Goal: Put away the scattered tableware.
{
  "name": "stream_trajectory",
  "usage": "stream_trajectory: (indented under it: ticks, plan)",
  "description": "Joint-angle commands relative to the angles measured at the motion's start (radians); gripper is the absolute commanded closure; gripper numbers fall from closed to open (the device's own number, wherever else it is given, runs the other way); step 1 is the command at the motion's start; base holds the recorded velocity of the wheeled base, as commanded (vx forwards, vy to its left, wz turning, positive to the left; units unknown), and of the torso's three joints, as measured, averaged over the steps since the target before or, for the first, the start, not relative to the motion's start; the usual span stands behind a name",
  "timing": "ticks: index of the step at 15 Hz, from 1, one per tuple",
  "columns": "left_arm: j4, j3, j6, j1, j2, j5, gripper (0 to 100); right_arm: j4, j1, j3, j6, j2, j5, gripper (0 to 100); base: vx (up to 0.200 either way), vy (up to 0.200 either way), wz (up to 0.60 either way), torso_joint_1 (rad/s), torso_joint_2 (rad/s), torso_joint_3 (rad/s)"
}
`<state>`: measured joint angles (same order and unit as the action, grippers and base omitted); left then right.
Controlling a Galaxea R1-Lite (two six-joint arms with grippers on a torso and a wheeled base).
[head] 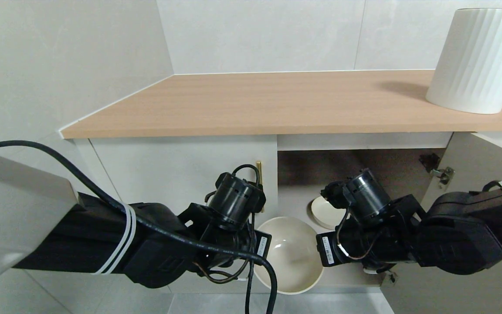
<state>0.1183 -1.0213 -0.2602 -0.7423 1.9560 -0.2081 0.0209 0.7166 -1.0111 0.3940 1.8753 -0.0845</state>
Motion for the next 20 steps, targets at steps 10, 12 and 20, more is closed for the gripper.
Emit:
stream_trajectory:
  ticks: [10, 12, 20]
  plan:
    - [0.001, 0.023, -0.05, 0.001, -0.037, -0.017, 0, -0.001, -0.059, 0.002, 0.008, 0.024, -0.078, 100, 0.0, 0.0, 0.0, 0.0, 0.0, 0.0]
    - [0.0, 0.029, -0.051, 0.003, -0.057, -0.017, 0, 0.001, -0.149, -0.014, 0.009, 0.047, -0.083, 100, 0.0, 0.0, 0.0, 0.0, 0.0, 0.0]
    - [0.0, 0.03, -0.051, 0.006, -0.057, -0.017, 0, -0.001, -0.305, -0.146, 0.137, 0.183, -0.218, 100, 0.0, 0.0, 0.0, 0.0, 0.0, 0.0]
